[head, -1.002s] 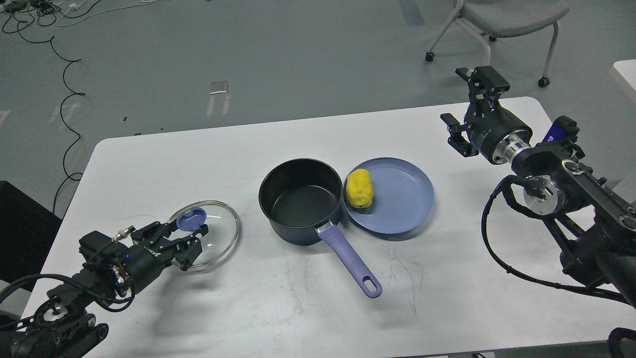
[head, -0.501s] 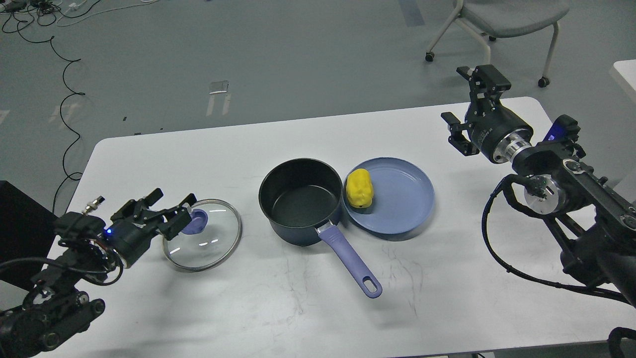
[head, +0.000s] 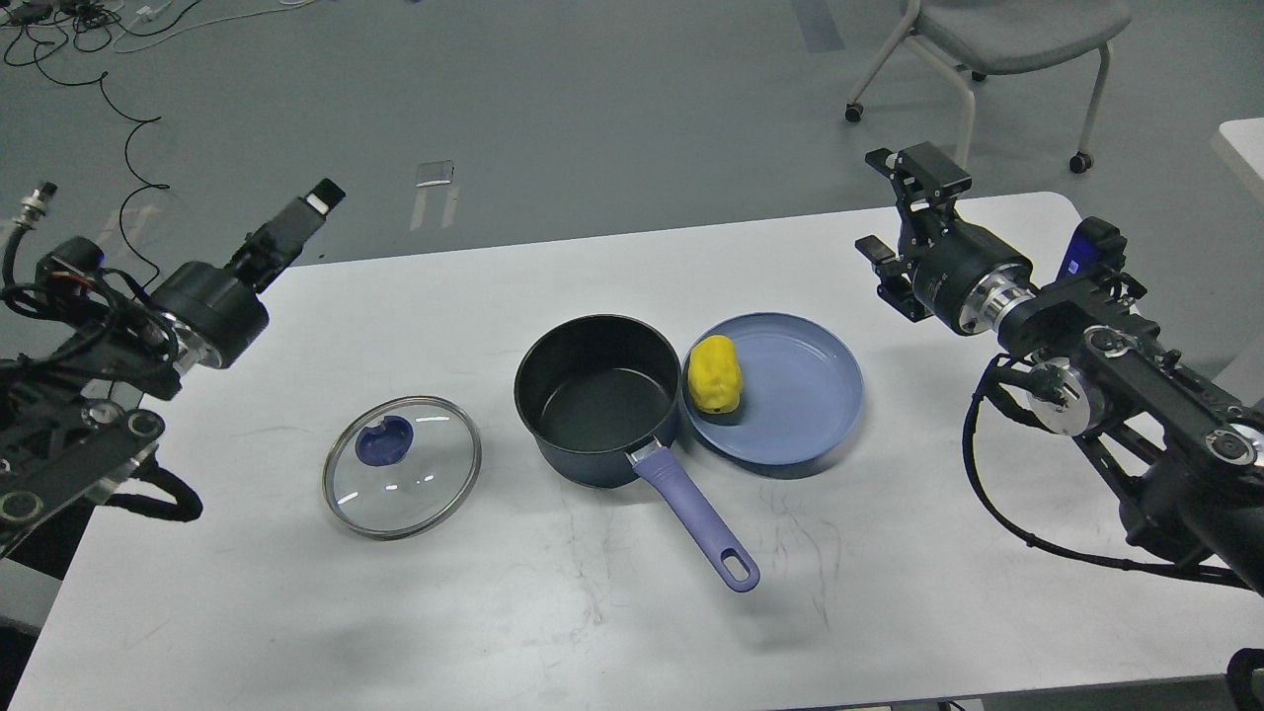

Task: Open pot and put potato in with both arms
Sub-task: 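Release the lid and raise the left gripper away, then reach the right gripper to the yellow potato on the plate and grasp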

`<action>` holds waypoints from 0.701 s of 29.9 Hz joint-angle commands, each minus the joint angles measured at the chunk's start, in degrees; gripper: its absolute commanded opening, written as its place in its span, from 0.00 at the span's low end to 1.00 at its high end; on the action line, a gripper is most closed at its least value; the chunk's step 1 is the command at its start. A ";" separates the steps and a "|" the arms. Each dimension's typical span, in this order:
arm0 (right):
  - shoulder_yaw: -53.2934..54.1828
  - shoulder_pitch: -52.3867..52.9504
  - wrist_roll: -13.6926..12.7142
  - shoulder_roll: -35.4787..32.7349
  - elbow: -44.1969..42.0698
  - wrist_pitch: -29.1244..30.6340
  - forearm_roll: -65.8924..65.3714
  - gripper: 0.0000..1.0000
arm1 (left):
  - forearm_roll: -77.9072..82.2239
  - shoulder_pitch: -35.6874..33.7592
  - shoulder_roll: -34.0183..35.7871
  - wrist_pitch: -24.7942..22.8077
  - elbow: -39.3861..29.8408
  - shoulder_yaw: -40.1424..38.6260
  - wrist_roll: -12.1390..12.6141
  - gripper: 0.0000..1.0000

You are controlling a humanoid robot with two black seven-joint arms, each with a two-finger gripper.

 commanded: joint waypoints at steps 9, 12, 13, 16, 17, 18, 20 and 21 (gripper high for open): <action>-24.14 11.37 -0.10 -8.54 0.24 0.60 -26.02 0.99 | -25.46 -8.78 -5.32 -15.26 6.74 -9.48 26.40 0.98; -28.81 14.81 -0.45 -9.15 0.24 2.88 -30.95 0.99 | -25.46 -8.43 -5.50 -15.96 6.47 -9.48 26.40 0.98; -30.21 16.12 -0.98 -9.50 0.24 4.37 -31.74 0.99 | -25.46 -8.26 -5.50 -16.66 6.56 -9.31 26.40 0.98; -31.89 17.53 -4.39 -9.50 0.50 9.37 -32.18 0.97 | -25.46 -7.30 -5.24 -17.54 6.47 -9.30 25.97 0.98; -32.07 17.71 -5.19 -9.50 0.59 10.44 -32.27 0.97 | -25.46 -7.03 -5.15 -17.54 6.47 -9.30 25.88 0.98; -32.24 17.80 -5.81 -9.50 0.68 11.32 -32.27 0.96 | -25.46 -6.94 -5.15 -17.54 6.47 -9.30 25.87 0.98; -33.29 18.50 -7.91 -9.33 0.68 13.08 -32.36 0.95 | -25.38 -6.33 -4.98 -17.54 6.30 -9.30 25.70 0.98; -33.56 18.59 -8.53 -9.15 0.68 13.17 -32.36 0.95 | -25.37 -6.15 -4.89 -17.54 6.30 -9.30 25.70 0.98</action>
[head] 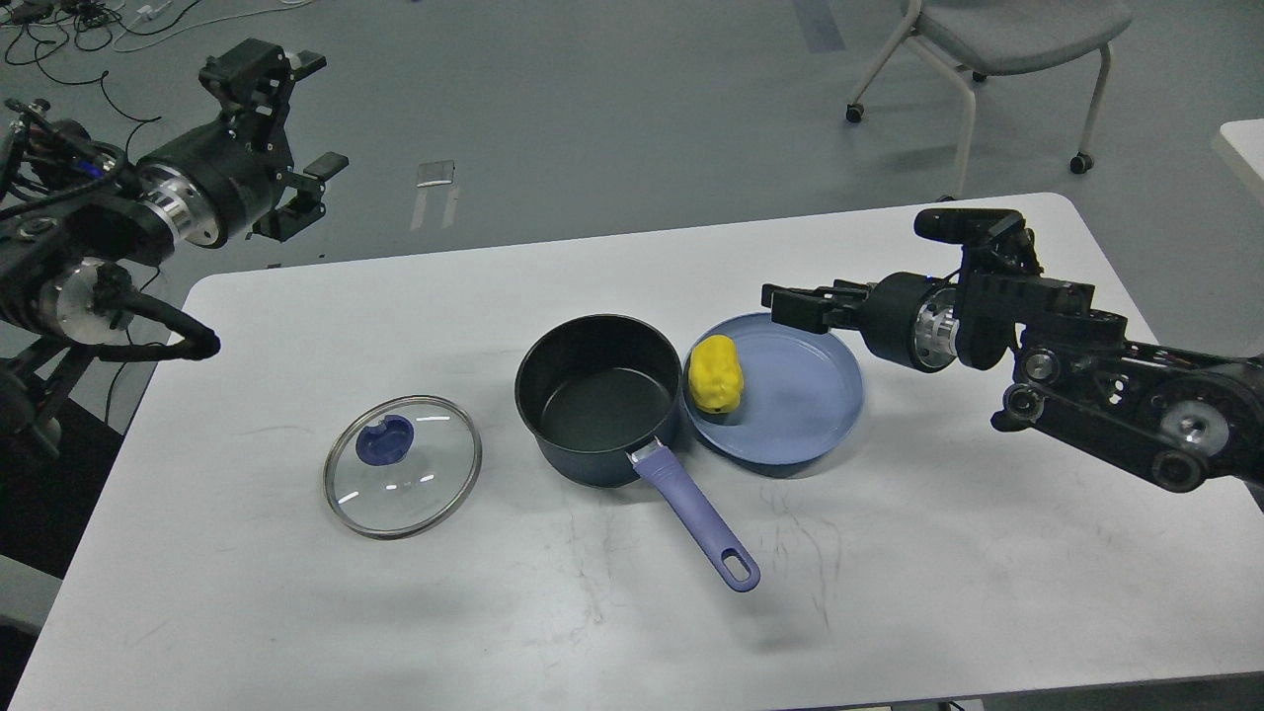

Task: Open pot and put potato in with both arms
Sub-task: 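Reach the right gripper to the yellow potato on the plate and grasp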

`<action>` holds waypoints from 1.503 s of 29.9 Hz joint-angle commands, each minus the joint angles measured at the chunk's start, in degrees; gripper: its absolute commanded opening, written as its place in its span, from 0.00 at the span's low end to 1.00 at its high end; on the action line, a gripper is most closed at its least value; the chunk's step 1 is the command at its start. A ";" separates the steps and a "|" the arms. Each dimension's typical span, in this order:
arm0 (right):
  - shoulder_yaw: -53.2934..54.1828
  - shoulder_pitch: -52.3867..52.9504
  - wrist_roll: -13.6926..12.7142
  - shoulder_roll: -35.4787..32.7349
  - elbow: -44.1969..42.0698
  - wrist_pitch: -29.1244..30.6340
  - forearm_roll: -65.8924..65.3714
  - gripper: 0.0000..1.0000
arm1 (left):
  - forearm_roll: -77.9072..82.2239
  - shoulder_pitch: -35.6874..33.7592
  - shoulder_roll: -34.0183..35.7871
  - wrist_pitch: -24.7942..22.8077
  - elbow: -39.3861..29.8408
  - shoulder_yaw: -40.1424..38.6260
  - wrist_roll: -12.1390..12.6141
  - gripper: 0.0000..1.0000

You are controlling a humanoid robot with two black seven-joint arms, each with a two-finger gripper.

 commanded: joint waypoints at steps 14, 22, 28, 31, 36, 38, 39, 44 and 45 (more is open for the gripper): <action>-2.93 0.49 -7.75 6.49 -0.56 1.81 -0.01 0.93 | 0.17 2.36 0.67 -0.09 -0.11 -0.41 -1.22 0.98; -3.10 1.54 -8.72 9.22 -3.81 1.89 -0.09 0.91 | 0.26 3.06 0.84 -0.18 -0.20 -0.41 -2.81 0.98; -3.10 2.42 -8.72 10.36 -5.83 1.89 -0.09 0.91 | 0.26 3.42 1.46 -0.35 -0.20 -0.50 -2.89 0.98; -3.19 2.42 -8.72 11.76 -6.89 1.89 -0.09 0.91 | 0.26 3.59 1.90 -0.44 -0.20 -0.50 -2.89 0.98; -3.19 2.51 -9.07 14.57 -8.99 1.89 -0.09 0.91 | 0.26 3.68 2.33 -0.44 -0.29 -0.50 -3.68 0.98; -3.19 2.68 -9.42 15.71 -9.96 1.81 -0.09 0.91 | 0.26 3.68 2.42 -0.44 -0.29 -0.50 -4.30 0.98; -3.19 2.86 -9.42 16.51 -10.49 1.89 -0.09 0.91 | 0.26 3.68 2.51 -0.44 -0.29 -0.50 -4.39 0.98; -4.32 4.17 -9.86 18.01 -12.51 1.89 -0.09 0.92 | 0.26 3.77 3.04 -0.62 -0.37 -0.50 -4.48 0.98; -4.85 4.35 -9.95 18.09 -12.69 1.89 -0.01 0.92 | 0.26 3.77 3.04 -0.79 -0.37 -0.50 -4.48 0.98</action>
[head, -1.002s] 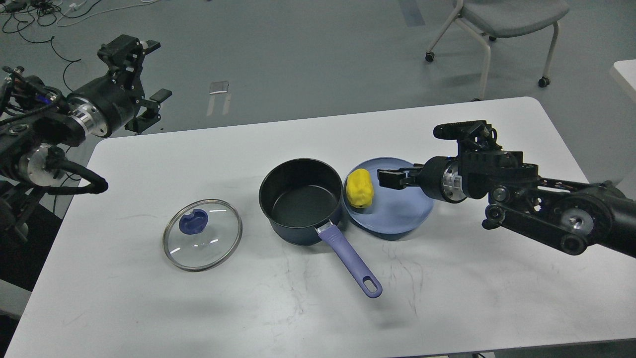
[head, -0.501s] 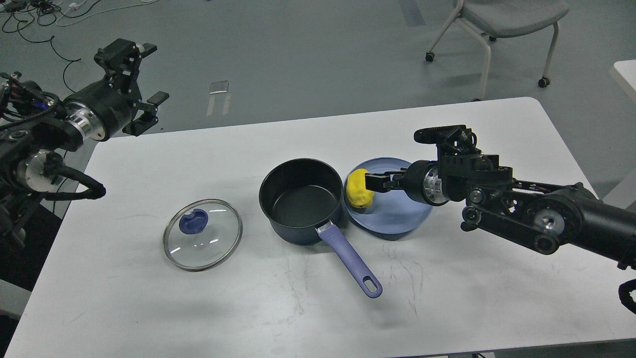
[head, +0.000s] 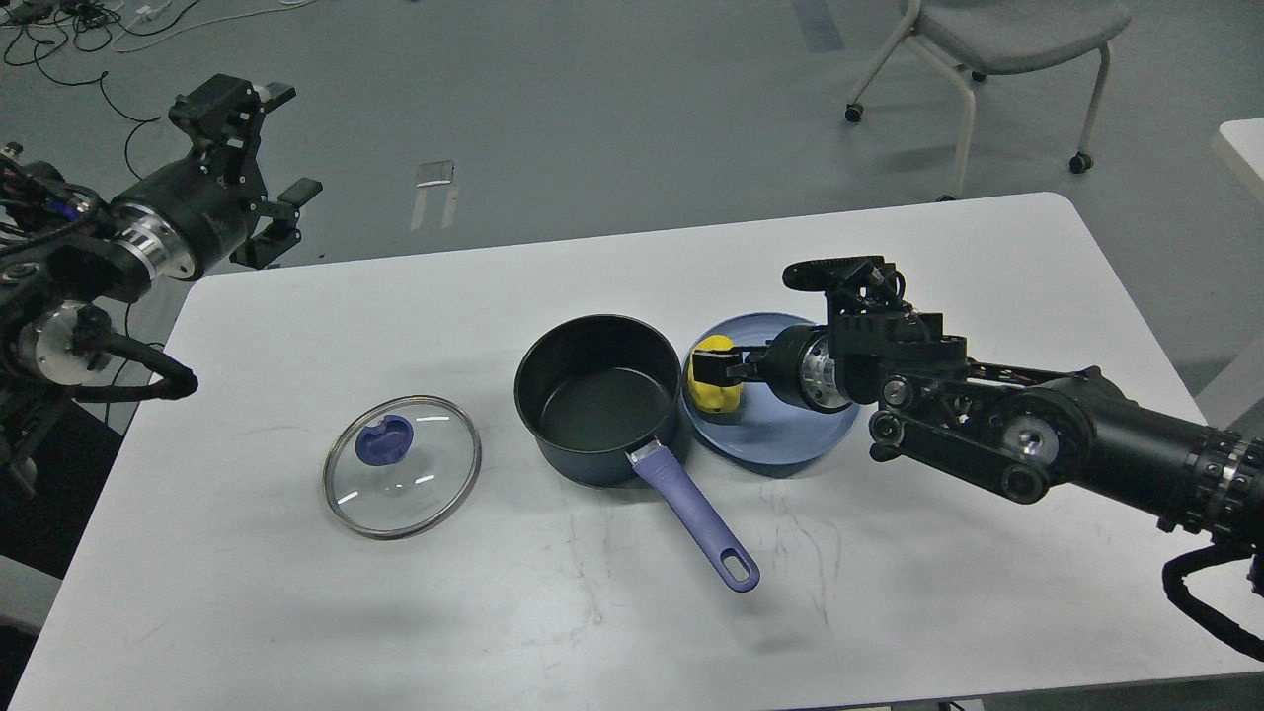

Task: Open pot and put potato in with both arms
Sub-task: 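Reach the right gripper to the yellow potato on the plate and grasp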

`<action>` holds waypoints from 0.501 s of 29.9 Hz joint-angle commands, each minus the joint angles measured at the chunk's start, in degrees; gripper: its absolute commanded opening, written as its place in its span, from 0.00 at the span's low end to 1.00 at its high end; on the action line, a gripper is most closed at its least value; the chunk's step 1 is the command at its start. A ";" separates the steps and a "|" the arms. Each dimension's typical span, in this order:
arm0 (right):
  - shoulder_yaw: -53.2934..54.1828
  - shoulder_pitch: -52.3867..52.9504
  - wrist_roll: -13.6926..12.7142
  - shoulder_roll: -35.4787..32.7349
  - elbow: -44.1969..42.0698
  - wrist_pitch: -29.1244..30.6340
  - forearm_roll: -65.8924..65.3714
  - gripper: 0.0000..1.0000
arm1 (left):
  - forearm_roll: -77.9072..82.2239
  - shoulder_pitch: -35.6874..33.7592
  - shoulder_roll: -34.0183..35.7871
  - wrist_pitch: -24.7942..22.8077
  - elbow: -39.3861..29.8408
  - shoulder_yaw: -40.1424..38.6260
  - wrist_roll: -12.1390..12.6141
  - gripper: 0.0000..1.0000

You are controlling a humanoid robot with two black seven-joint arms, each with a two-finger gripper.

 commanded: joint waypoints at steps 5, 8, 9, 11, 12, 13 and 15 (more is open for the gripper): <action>-3.14 1.30 -0.58 0.67 -1.25 0.00 0.09 0.92 | 0.00 0.42 0.26 -0.84 -0.02 0.01 -0.55 0.98; -3.32 1.30 -1.20 0.67 -1.87 0.35 0.09 0.92 | 0.00 0.51 0.26 -0.93 -0.02 0.01 -0.55 0.98; -3.32 1.30 -1.20 0.67 -1.87 0.35 0.09 0.92 | 0.00 0.51 0.26 -0.93 -0.02 0.01 -0.55 0.98; -3.32 1.30 -1.20 0.76 -2.04 0.35 0.18 0.91 | 0.00 0.51 0.26 -1.02 -0.02 0.01 -0.55 0.98; -3.32 1.30 -1.20 0.76 -2.13 0.44 0.18 0.91 | 0.00 0.51 0.26 -1.02 -0.02 0.01 -0.55 0.98; -3.32 1.30 -1.20 0.76 -2.31 0.35 0.18 0.91 | 0.00 0.51 0.26 -1.02 -0.02 0.01 -0.73 0.98; -3.23 1.30 -1.20 1.02 -2.57 0.35 0.18 0.91 | 0.00 0.60 0.26 -1.02 -0.02 0.01 -0.99 0.98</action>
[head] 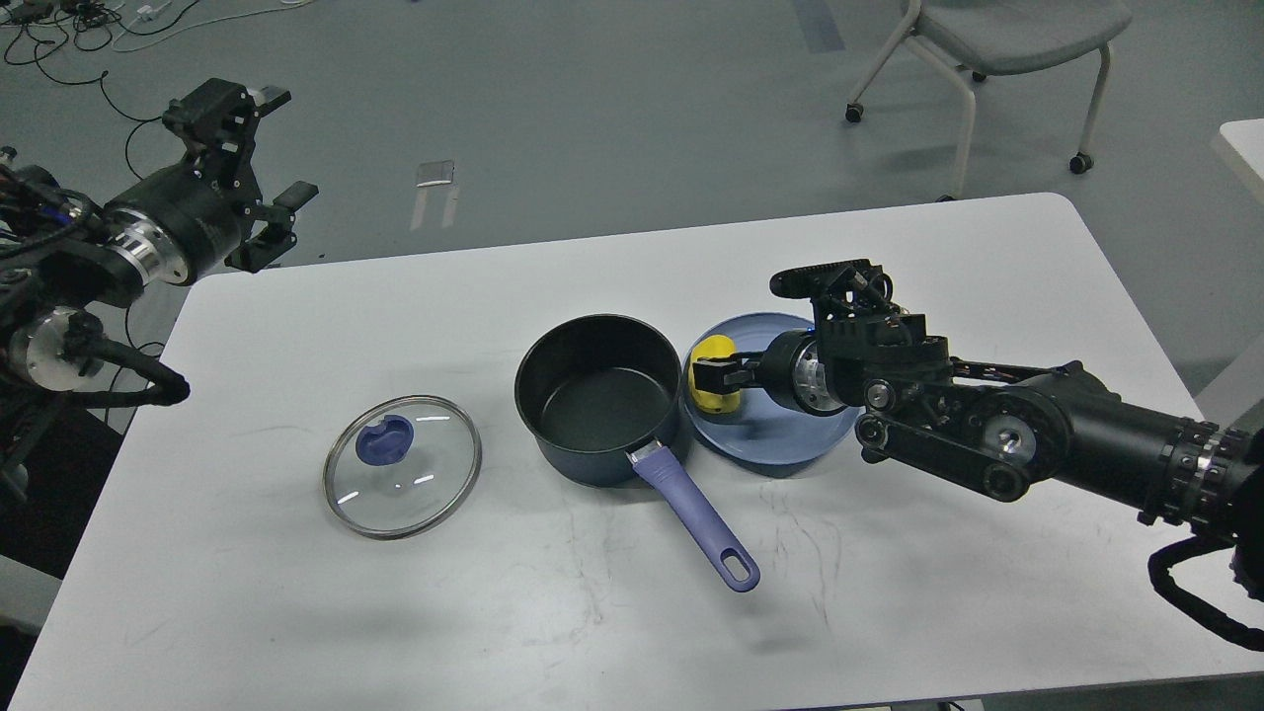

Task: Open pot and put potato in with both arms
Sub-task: 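Reach the right gripper to the yellow potato on the plate and grasp, then lift the potato up off the plate with the right gripper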

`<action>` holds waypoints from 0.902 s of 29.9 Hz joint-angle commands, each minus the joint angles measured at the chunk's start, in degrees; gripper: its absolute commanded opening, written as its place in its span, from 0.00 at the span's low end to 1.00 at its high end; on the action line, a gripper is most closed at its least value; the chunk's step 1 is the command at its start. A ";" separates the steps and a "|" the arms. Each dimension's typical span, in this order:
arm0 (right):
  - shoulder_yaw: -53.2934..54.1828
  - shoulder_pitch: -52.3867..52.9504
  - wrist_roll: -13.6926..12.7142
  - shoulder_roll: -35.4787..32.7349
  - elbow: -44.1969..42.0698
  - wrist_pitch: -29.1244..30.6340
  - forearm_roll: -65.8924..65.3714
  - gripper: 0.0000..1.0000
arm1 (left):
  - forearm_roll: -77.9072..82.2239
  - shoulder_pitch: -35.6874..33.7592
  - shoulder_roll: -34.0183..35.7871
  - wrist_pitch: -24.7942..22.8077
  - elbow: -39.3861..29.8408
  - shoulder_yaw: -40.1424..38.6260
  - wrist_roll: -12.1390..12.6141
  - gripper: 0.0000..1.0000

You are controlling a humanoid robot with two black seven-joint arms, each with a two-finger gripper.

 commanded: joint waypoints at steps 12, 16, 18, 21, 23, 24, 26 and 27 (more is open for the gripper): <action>0.18 -0.53 -0.44 2.90 -1.85 -1.15 0.27 0.90 | 0.00 0.45 0.61 -0.09 0.01 0.01 -0.57 0.98; 0.18 -0.53 -0.44 3.52 -2.21 -1.16 0.27 0.90 | 0.00 0.45 0.78 -0.09 0.01 0.01 -0.57 0.98; 0.18 -0.61 -0.52 3.52 -2.21 -1.16 0.27 0.87 | 0.00 0.53 0.78 -0.09 0.01 0.01 -0.65 0.98; 0.09 -0.88 -1.31 3.52 -2.12 -1.16 0.27 0.79 | 0.00 0.53 0.78 -0.09 0.01 0.01 -0.74 0.98; 0.09 -1.23 -2.01 3.52 -1.94 -1.16 0.27 0.77 | 0.00 0.62 0.78 -0.09 0.01 0.01 -0.74 0.98; 0.09 -1.23 -2.54 3.52 -1.85 -0.98 0.35 0.77 | 0.00 0.62 0.78 -0.09 0.01 0.01 -0.74 0.98; 0.09 -1.66 -2.98 3.34 -1.77 -0.89 0.35 0.77 | 0.00 0.62 0.78 -0.09 0.01 0.01 -0.74 0.98; 0.09 -1.76 -3.07 3.25 -1.85 -0.89 0.35 0.77 | 0.00 0.62 0.78 -0.09 0.01 0.01 -0.74 0.98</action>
